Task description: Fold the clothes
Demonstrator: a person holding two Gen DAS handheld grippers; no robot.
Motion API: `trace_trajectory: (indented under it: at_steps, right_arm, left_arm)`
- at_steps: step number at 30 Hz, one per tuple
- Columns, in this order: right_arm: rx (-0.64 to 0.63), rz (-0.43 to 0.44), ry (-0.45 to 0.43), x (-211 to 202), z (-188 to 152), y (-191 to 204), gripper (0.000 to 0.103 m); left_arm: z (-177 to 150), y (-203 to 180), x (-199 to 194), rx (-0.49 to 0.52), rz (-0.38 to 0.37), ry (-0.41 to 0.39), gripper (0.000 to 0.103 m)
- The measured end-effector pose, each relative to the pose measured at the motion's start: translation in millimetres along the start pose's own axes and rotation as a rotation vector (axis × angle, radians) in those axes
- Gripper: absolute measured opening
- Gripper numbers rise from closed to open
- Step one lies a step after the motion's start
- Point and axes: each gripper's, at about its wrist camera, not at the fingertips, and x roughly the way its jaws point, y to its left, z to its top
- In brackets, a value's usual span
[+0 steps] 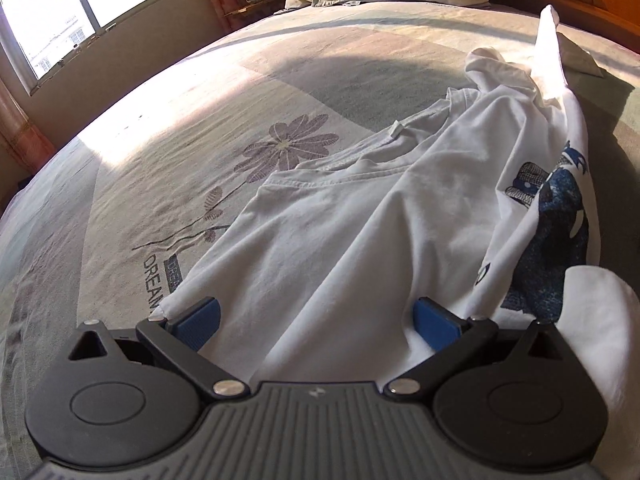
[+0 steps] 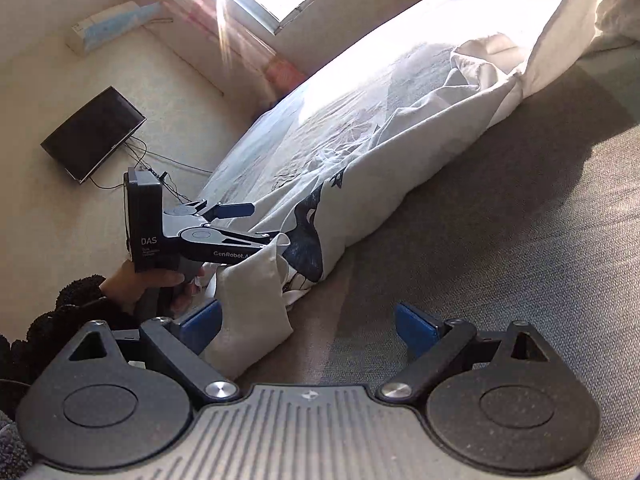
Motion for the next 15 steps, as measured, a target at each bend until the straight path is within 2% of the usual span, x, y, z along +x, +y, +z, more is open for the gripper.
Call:
trace_trajectory:
  at_steps: [4,8,11,15]
  right_arm:
    - [-0.018,-0.034,-0.046,32,30,-11,0.096]
    - [-0.015,-0.015,-0.084,57,53,-24,0.099]
    - [0.026,0.026,-0.098,66,56,-25,0.101]
    - [0.057,0.12,-0.1,50,45,-16,0.101]
  left_arm:
    - [-1,6,-9,-0.023,0.0,-0.011,0.102]
    - [-7,11,-32,-0.048,0.012,-0.05,0.102]
    - [-14,17,-51,-0.088,0.019,-0.077,0.102]
    - [-24,22,-72,-0.144,0.022,-0.092,0.102]
